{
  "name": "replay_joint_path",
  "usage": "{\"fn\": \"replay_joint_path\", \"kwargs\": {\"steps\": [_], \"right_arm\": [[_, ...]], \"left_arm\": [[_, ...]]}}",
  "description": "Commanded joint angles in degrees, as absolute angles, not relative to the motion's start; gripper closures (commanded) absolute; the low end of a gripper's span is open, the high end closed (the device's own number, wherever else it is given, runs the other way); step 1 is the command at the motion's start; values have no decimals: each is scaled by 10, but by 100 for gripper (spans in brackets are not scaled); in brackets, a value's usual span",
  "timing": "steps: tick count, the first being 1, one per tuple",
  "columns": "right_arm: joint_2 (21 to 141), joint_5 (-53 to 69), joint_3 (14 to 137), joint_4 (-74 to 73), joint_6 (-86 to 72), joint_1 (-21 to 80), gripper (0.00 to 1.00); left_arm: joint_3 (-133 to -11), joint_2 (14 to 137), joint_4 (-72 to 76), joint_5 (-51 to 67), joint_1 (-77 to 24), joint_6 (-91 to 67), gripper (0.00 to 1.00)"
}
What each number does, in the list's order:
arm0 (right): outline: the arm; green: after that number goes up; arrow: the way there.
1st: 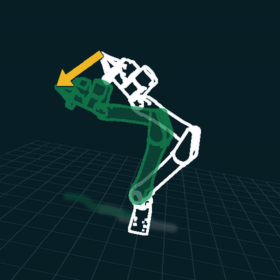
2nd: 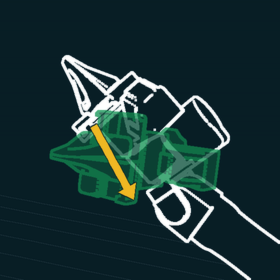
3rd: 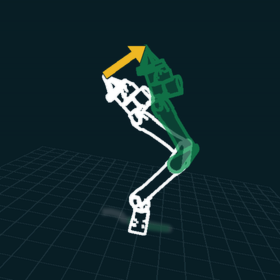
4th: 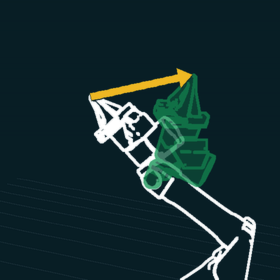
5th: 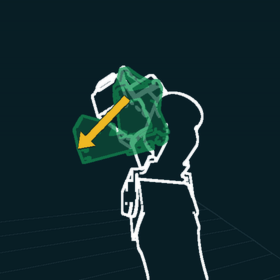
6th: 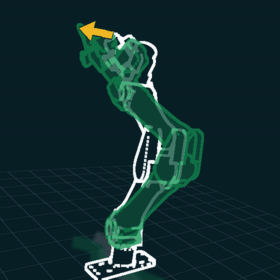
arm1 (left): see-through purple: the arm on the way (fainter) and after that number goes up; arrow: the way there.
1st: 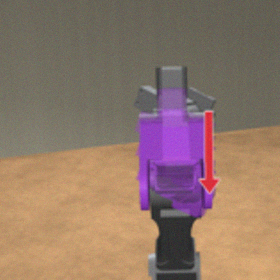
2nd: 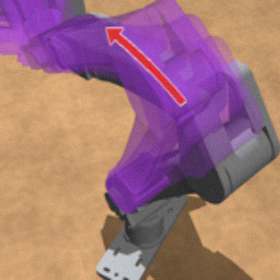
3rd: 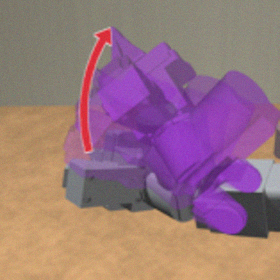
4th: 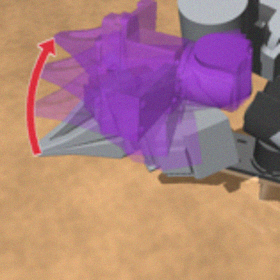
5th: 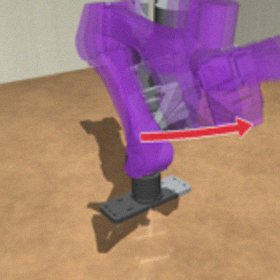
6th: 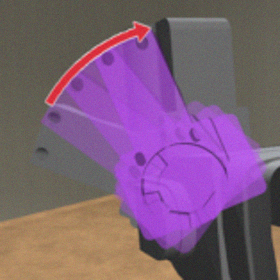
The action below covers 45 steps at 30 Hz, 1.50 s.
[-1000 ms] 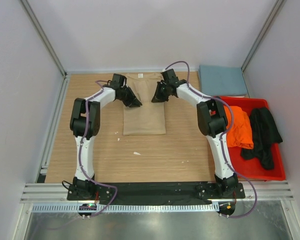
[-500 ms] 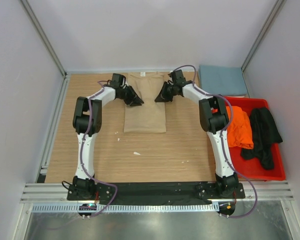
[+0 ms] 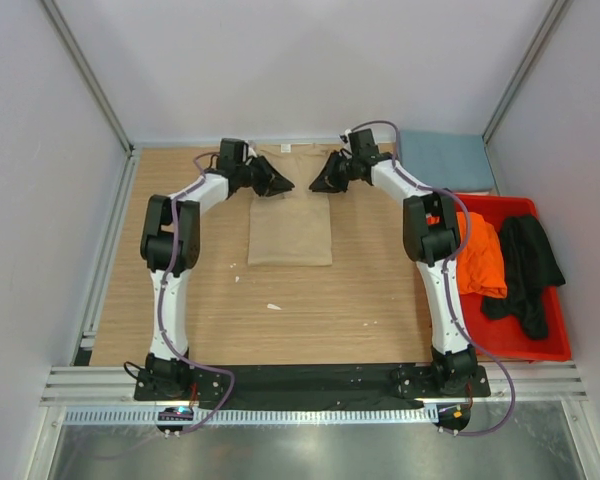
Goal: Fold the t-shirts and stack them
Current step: Fold the tshirt
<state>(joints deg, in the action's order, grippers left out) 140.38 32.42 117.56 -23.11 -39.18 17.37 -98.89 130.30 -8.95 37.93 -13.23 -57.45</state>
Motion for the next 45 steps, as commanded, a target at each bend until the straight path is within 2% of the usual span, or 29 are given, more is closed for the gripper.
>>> {"fn": "replay_joint_path", "kwargs": {"steps": [1, 8, 12, 18, 20, 22, 25, 31, 34, 35, 37, 41, 45], "right_arm": [[1367, 368, 1137, -166, -432, 173, 81], [1374, 396, 1027, -55, -460, 152, 83], [1396, 410, 1017, -49, -453, 138, 83], [1382, 392, 1106, -163, -411, 128, 80], [1370, 372, 1149, -257, -365, 129, 79], [1360, 340, 1205, -347, -330, 129, 76], [1319, 327, 1209, -396, -287, 131, 70], [1216, 391, 1036, -333, -306, 174, 69], [1196, 428, 964, -290, -322, 224, 78], [1198, 445, 944, -281, -323, 250, 85], [1209, 464, 929, -259, -329, 272, 93], [1221, 501, 874, -193, -358, 300, 99], [1235, 532, 851, -161, -371, 302, 99]], "left_arm": [[-955, 1333, 75, 428, -138, -688, 83], [-953, 1406, 117, 420, -141, -703, 85], [-979, 1422, 37, 407, -140, -641, 85], [-1048, 1363, -112, 388, -139, -546, 66], [-1063, 1319, -148, 383, -137, -519, 62], [-1063, 1280, -205, 360, -134, -471, 62], [-1035, 1206, -251, 352, -134, -425, 62], [-848, 1113, -213, 431, -135, -439, 70], [-758, 1101, -159, 455, -135, -460, 75], [-742, 1103, -133, 471, -135, -474, 80], [-708, 1113, -104, 484, -135, -485, 85], [-687, 1130, -85, 490, -135, -476, 92], [-664, 1130, -84, 488, -135, -465, 92]]}}
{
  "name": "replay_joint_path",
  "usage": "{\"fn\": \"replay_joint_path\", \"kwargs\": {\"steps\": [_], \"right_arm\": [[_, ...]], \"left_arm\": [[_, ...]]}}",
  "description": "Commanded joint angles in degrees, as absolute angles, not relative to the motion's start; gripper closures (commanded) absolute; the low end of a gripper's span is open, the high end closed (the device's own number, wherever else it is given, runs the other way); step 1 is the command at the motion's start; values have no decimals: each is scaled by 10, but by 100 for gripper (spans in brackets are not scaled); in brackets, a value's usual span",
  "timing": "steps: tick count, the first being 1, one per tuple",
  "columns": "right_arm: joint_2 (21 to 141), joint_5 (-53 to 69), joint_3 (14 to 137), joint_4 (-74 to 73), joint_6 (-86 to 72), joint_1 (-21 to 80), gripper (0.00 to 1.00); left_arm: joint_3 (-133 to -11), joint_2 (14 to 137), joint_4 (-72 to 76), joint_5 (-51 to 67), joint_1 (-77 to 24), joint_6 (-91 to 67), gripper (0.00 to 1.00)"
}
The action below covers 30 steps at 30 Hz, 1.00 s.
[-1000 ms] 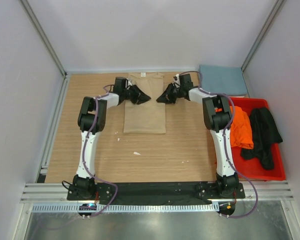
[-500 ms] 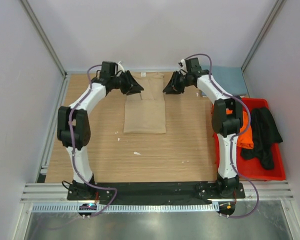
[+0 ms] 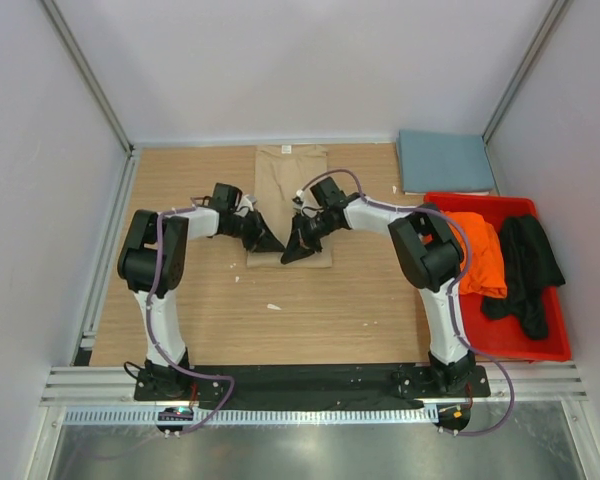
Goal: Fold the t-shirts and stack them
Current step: Fold the tshirt
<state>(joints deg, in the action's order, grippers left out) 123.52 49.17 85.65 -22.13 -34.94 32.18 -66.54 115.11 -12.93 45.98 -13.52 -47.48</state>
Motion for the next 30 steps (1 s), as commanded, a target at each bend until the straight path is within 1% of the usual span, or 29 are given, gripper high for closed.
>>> {"fn": "replay_joint_path", "kwargs": {"steps": [1, 10, 16, 22, 30], "right_arm": [[1238, 543, 851, -163, -367, 302, 99], [1276, 557, 854, -196, -330, 298, 99], [1295, 556, 849, -207, -321, 296, 99], [1288, 549, 817, -207, -309, 285, 99], [1244, 543, 732, -207, -280, 241, 98]], "left_arm": [[-657, 1129, -85, 489, -134, -463, 92], [-585, 1117, -85, 485, -125, -440, 94], [-563, 1098, -85, 489, -113, -429, 94], [-551, 1086, -90, 495, -98, -424, 94], [-530, 1088, -127, 483, -80, -374, 95]]}}
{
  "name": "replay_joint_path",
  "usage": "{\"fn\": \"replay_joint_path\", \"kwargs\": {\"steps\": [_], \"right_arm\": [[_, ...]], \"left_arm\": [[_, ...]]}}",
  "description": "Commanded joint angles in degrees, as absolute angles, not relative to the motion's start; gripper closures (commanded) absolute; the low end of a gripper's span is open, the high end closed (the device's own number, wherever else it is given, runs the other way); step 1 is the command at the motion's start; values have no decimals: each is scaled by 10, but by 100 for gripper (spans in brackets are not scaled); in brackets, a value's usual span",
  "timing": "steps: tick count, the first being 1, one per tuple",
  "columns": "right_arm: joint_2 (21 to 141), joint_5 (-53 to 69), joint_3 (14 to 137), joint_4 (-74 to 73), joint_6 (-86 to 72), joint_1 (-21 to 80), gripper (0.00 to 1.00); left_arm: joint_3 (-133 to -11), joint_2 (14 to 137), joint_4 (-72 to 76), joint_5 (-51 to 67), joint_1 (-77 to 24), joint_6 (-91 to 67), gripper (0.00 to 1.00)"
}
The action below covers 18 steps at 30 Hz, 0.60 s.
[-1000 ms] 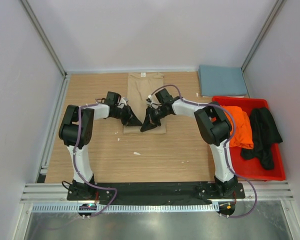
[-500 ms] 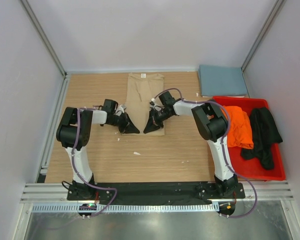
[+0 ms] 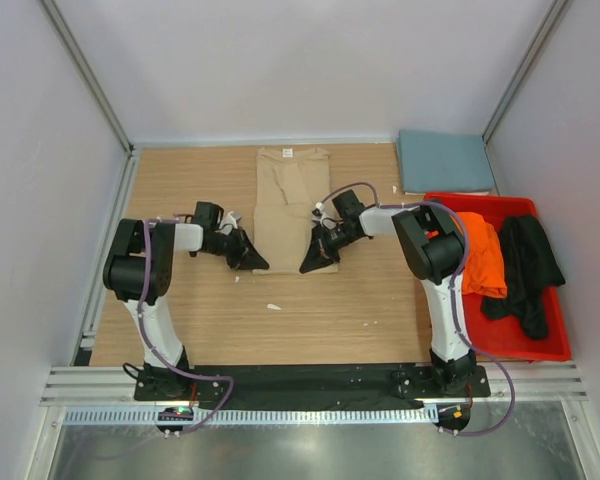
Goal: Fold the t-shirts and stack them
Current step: Fold the tshirt
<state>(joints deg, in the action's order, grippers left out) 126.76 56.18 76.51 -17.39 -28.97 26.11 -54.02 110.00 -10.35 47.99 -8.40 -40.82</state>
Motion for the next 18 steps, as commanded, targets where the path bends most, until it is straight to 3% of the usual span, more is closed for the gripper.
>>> {"fn": "replay_joint_path", "kwargs": {"steps": [1, 18], "right_arm": [[1239, 542, 725, -216, -273, 238, 98], [1149, 521, 634, -257, -229, 193, 95]], "left_arm": [[-521, 1087, -127, 483, -80, -371, 95], [-526, 1011, -181, 485, -80, -358, 92]]}}
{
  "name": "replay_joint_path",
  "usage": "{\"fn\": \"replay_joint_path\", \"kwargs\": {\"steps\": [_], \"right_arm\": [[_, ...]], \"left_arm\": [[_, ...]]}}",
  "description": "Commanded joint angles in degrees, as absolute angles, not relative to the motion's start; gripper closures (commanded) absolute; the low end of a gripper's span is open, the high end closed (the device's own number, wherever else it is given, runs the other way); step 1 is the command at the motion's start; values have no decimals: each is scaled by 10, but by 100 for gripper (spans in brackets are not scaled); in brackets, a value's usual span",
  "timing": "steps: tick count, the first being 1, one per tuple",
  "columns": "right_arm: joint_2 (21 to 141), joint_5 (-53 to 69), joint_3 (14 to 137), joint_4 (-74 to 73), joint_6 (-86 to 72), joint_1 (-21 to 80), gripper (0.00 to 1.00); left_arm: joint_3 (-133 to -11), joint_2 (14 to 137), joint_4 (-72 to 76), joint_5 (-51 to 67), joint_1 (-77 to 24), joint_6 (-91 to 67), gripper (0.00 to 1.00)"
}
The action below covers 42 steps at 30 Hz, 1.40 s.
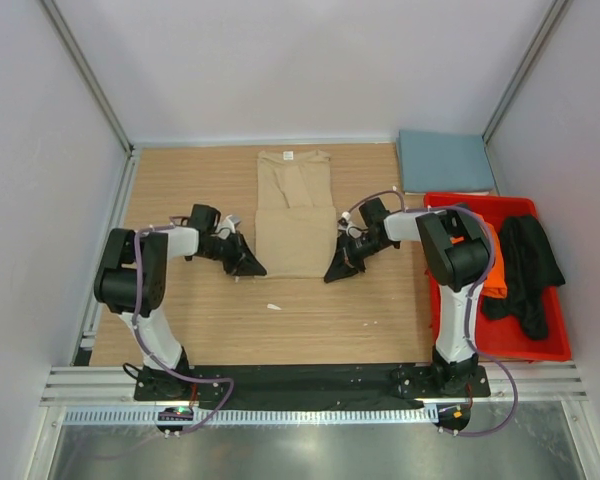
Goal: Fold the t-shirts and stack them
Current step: Fold the tshirt
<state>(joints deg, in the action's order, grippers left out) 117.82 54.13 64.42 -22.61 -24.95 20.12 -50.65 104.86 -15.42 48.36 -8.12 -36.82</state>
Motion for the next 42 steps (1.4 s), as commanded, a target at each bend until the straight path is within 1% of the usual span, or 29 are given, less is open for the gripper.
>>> {"fn": "replay_joint_path", "kwargs": {"steps": [1, 6, 11, 15, 18, 23, 26, 29, 32, 33, 34, 35, 36, 38, 39, 40, 42], "right_arm": [[1146, 522, 632, -258, -228, 193, 94], [1111, 521, 641, -250, -254, 193, 94], [1119, 515, 670, -230, -284, 199, 94], [1128, 498, 662, -198, -302, 199, 94], [1134, 483, 643, -192, -300, 198, 94], [1118, 447, 593, -204, -277, 190, 94], [1082, 426, 571, -222, -262, 183, 92], [1049, 396, 559, -253, -247, 172, 86], [1005, 344, 562, -295, -241, 168, 80], [982, 333, 560, -304, -251, 168, 74], [969, 322, 557, -302, -264, 168, 71], [957, 315, 546, -297, -278, 168, 68], [946, 299, 537, -272, -297, 168, 60], [909, 286, 498, -231, -379, 168, 52], [897, 275, 483, -178, -414, 170, 46], [880, 268, 469, -153, -464, 171, 46], [866, 229, 438, -101, -510, 185, 44]], "left_arm": [[-532, 1004, -184, 487, -80, -366, 91], [-582, 997, -182, 497, -92, -395, 89], [-601, 1027, -148, 498, -134, -433, 89], [-570, 1049, -89, 495, -174, -469, 90], [-533, 1059, -57, 484, -176, -472, 91], [-483, 1061, -69, 463, -176, -429, 92], [-453, 1025, -89, 454, -176, -409, 92], [-452, 969, -146, 439, -176, -381, 90], [-473, 922, -217, 414, -175, -367, 82], [-479, 892, -250, 404, -172, -367, 79], [-492, 879, -267, 391, -171, -367, 71], [-498, 868, -285, 357, -167, -376, 67], [-501, 858, -313, 343, -154, -385, 64], [-490, 832, -316, 333, -133, -433, 60], [-481, 824, -302, 336, -107, -452, 58], [-469, 812, -286, 342, -96, -477, 54], [-428, 804, -232, 351, -70, -550, 52]]}}
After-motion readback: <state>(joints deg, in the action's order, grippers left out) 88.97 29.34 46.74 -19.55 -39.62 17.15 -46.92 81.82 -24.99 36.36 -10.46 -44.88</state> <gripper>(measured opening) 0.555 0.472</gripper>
